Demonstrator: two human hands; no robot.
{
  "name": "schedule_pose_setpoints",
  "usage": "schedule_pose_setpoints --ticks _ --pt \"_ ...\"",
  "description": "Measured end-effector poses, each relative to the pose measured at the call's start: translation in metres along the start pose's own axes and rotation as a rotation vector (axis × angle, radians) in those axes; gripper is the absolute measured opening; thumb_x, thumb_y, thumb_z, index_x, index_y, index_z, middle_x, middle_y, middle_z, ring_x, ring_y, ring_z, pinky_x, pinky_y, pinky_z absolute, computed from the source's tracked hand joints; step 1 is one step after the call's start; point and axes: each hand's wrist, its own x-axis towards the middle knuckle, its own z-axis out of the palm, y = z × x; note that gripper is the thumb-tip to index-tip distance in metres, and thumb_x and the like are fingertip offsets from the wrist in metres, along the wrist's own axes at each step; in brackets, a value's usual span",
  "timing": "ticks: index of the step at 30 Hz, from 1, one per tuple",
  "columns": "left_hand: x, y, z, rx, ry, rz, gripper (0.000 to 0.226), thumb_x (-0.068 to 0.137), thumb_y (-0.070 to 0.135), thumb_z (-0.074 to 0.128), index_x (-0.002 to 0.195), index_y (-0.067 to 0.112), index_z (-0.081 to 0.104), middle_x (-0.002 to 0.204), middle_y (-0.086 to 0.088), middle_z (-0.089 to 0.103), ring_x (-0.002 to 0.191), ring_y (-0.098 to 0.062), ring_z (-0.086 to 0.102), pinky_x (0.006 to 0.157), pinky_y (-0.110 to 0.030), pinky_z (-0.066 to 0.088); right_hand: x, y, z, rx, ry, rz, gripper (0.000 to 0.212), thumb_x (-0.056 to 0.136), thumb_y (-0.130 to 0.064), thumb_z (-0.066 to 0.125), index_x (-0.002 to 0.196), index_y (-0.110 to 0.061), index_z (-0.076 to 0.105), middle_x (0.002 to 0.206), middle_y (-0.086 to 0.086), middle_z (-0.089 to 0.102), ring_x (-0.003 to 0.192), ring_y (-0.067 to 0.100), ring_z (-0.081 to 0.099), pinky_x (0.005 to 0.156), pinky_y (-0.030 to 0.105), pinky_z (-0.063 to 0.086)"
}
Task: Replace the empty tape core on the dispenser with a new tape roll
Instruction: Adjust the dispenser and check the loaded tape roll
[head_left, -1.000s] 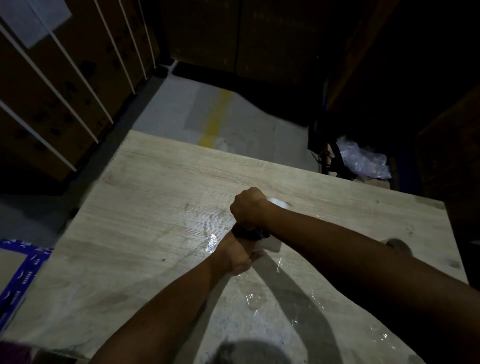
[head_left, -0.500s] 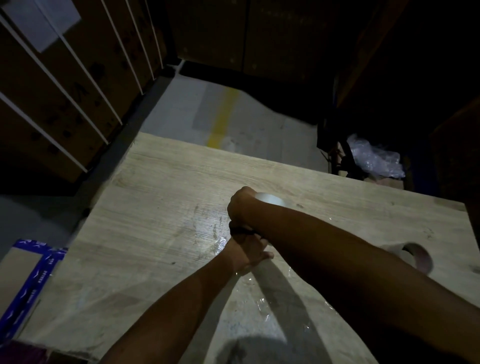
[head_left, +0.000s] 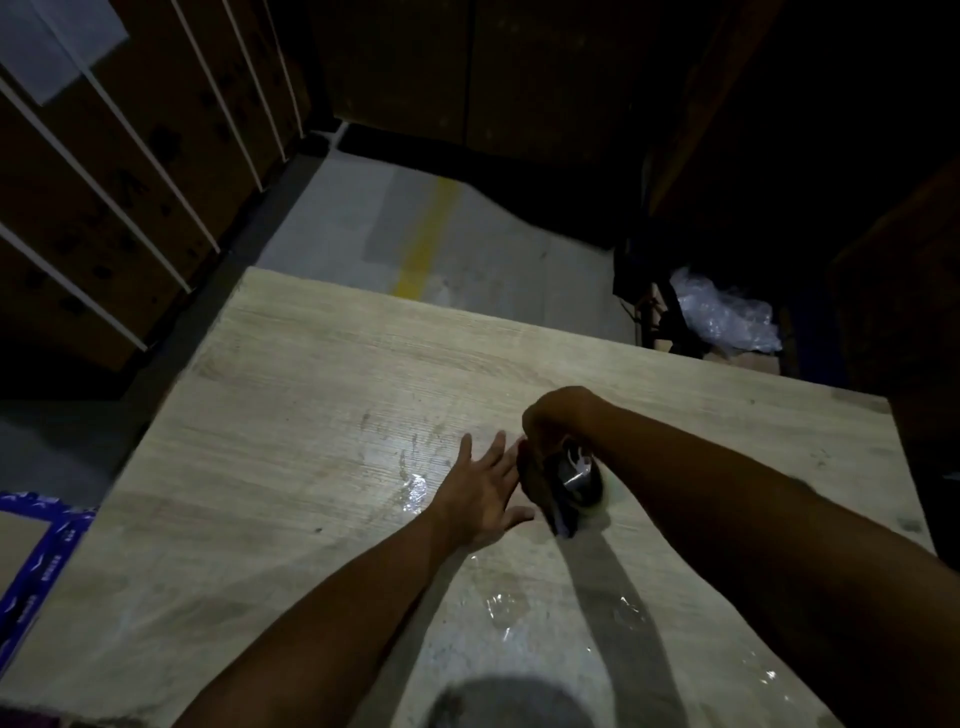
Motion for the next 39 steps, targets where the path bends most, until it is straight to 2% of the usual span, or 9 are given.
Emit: schedule_pose_setpoints --ticks 7,13,20,24,26,29,34,36,39 --pt "-0.007 0.007 -0.006 -0.017 -0.016 -0.084 0.08 0.097 0.063 0.017 0.159 0.014 0.005 0.168 -0.005 -0.004 0.155 -0.031 -0.001 0.121 -0.06 0.007 -0.001 0.089 0.036 0.781 0.123 -0.039 0.053 0.063 -0.038 0.09 0.1 -0.003 0.076 0.1 0.009 0.076 0.094 0.024 0.071 0.088 0.038 0.058" --pt "-0.018 0.024 -0.013 -0.115 -0.047 -0.26 0.073 0.101 0.055 0.02 0.158 0.011 0.007 0.168 -0.006 -0.004 0.155 -0.028 -0.003 0.121 -0.058 0.01 -0.012 0.122 0.114 1.366 0.276 0.06 0.04 0.07 -0.032 0.087 0.096 -0.002 0.077 0.094 0.011 0.077 0.085 0.024 0.071 0.074 0.035 0.059" --pt "-0.036 0.04 -0.011 -0.592 0.13 -0.427 0.046 0.104 0.025 0.04 0.143 0.003 0.048 0.159 -0.016 0.035 0.149 -0.029 0.03 0.121 -0.036 0.025 -0.011 0.108 0.181 2.104 0.338 0.056 0.032 0.076 -0.013 0.082 0.098 0.009 0.073 0.088 0.024 0.075 0.065 0.032 0.07 0.057 0.033 0.057" --pt "-0.052 0.059 -0.017 -0.96 0.332 -0.603 0.028 0.1 0.015 0.054 0.122 0.005 0.068 0.122 -0.014 0.071 0.113 -0.027 0.065 0.097 -0.029 0.046 -0.01 0.087 0.194 2.311 0.418 0.077 0.027 0.077 -0.01 0.081 0.095 0.008 0.072 0.091 0.025 0.073 0.067 0.032 0.068 0.056 0.033 0.057" --pt "-0.057 0.073 -0.025 -1.169 0.391 -0.641 0.017 0.098 0.012 0.056 0.101 0.014 0.073 0.097 -0.012 0.076 0.089 -0.026 0.07 0.081 -0.035 0.056 -0.008 0.076 0.198 2.352 0.478 0.117 0.028 0.076 -0.012 0.083 0.093 0.008 0.072 0.09 0.023 0.074 0.072 0.033 0.069 0.066 0.039 0.06" --pt "-0.06 0.091 -0.038 -1.367 0.43 -0.657 0.018 0.098 0.009 0.056 0.087 0.011 0.07 0.081 -0.015 0.072 0.066 -0.022 0.066 0.056 -0.025 0.055 -0.001 0.058 0.206 2.364 0.513 0.185 0.031 0.07 -0.019 0.088 0.087 0.004 0.075 0.088 0.02 0.076 0.079 0.034 0.071 0.083 0.05 0.059" --pt "-0.061 0.097 -0.043 -1.336 0.434 -0.609 0.022 0.097 0.025 0.06 0.086 0.011 0.072 0.081 -0.009 0.074 0.074 -0.024 0.072 0.065 -0.034 0.062 0.014 0.033 0.225 2.325 0.639 0.272 0.037 0.058 -0.046 0.089 0.068 -0.013 0.077 0.075 0.004 0.077 0.082 0.032 0.072 0.084 0.051 0.059" --pt "-0.06 0.096 -0.041 -1.309 0.395 -0.603 0.023 0.094 0.032 0.064 0.082 0.015 0.073 0.077 -0.004 0.074 0.071 -0.021 0.073 0.065 -0.036 0.062 0.004 0.021 0.225 2.349 0.657 0.282 0.029 0.066 -0.041 0.087 0.063 -0.015 0.076 0.074 0.005 0.077 0.081 0.031 0.072 0.08 0.047 0.06" --pt "-0.061 0.097 -0.044 -1.229 0.334 -0.59 0.014 0.086 0.028 0.074 0.086 0.015 0.076 0.08 0.003 0.075 0.072 -0.008 0.071 0.062 -0.017 0.056 -0.002 0.007 0.225 2.449 0.717 0.253 0.017 0.077 -0.024 0.082 0.072 -0.008 0.078 0.073 0.011 0.075 0.07 0.026 0.068 0.055 0.028 0.056"
